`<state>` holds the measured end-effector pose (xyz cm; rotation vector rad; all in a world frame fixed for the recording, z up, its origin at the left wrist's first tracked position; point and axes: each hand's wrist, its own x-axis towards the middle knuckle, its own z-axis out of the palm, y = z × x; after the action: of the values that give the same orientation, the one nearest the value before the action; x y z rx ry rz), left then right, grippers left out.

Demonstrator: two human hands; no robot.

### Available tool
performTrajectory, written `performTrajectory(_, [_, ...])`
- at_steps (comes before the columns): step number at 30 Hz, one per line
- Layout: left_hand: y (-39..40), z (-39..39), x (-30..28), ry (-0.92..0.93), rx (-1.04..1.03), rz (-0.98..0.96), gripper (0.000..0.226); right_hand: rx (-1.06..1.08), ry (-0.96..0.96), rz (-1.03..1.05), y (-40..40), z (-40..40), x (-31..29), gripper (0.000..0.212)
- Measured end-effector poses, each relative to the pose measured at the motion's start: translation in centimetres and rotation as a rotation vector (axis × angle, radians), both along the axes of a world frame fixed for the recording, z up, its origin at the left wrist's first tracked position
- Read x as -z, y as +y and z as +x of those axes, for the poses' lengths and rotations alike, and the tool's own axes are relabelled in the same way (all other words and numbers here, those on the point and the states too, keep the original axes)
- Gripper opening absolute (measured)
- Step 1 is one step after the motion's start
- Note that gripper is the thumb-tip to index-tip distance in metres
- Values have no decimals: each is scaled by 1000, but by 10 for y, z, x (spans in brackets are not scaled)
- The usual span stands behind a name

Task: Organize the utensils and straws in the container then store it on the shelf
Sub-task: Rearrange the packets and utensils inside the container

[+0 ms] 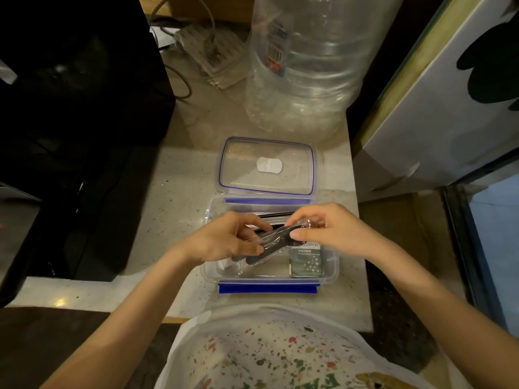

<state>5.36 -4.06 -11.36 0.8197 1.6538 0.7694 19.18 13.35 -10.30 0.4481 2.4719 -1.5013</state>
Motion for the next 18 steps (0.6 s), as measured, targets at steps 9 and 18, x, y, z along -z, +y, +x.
performTrajectory(9, [-2,7,0,361,109,115,27,122,-13,23,-10,5,9,9])
performTrajectory(18, [-4,11,4,302,179,98,21,-244,-72,373,-22,8,13,18])
